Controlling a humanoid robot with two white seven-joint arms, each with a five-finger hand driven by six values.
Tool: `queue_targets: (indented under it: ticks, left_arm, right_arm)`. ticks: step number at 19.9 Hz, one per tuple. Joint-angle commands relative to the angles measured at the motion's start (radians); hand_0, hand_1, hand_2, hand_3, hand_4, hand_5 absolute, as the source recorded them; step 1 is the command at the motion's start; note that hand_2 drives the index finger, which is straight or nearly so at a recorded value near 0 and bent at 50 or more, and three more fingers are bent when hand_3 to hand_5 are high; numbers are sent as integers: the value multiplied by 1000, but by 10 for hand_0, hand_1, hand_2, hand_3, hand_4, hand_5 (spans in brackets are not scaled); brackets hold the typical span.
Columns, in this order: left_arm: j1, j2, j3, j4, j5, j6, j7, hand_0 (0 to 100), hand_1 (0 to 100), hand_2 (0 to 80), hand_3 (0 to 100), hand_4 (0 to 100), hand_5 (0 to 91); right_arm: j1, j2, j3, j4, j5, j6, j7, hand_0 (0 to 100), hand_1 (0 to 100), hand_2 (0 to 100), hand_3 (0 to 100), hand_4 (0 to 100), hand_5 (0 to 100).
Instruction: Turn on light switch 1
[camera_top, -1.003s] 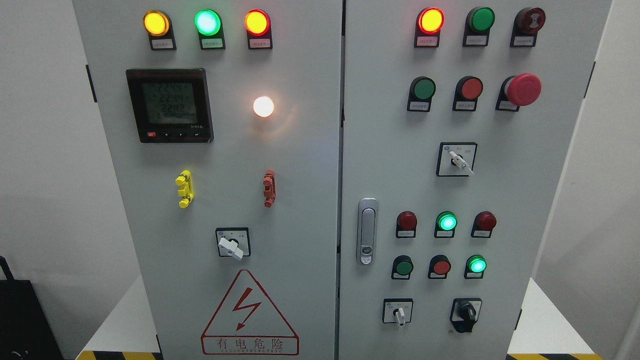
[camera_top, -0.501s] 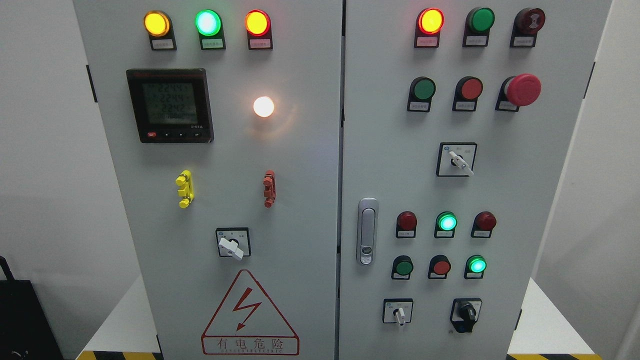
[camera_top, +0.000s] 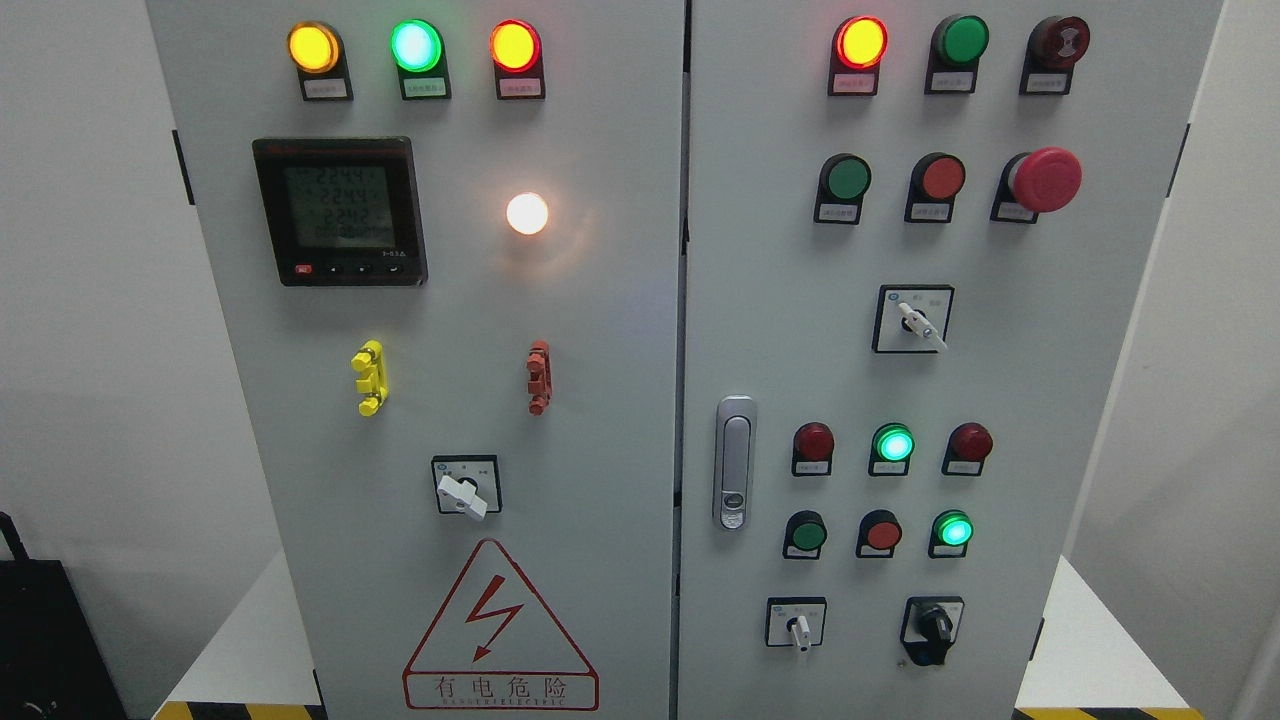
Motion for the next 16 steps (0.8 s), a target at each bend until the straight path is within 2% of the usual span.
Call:
queue_targets:
  ticks: [1, 3, 6, 16]
  left_arm:
    - [-66, -34, -43, 420, -6, 117, -50, 0, 130, 0, 0, 69, 0]
    - [-78, -54, -54, 420, -7, 160, -52, 0, 92, 0, 0, 28, 0]
    - [-95, -82, -52, 421, -8, 171, -44, 0, 50, 0, 0, 0, 0]
    - [-114, -88, -51, 418, -5, 169, -45, 33, 0, 0, 0, 0, 0]
  right_arm:
    - [0, 0, 0, 0, 0, -1, 4, 54, 0, 0, 0, 0, 0]
    - [0, 0, 0, 0, -1, -1, 4, 54, 0, 0, 0, 0, 0]
    - [0, 0, 0, -1, -1, -1, 4, 54, 0, 0, 0, 0, 0]
    - [0, 0, 0, 0, 0, -1, 4, 54, 0, 0, 0, 0, 0]
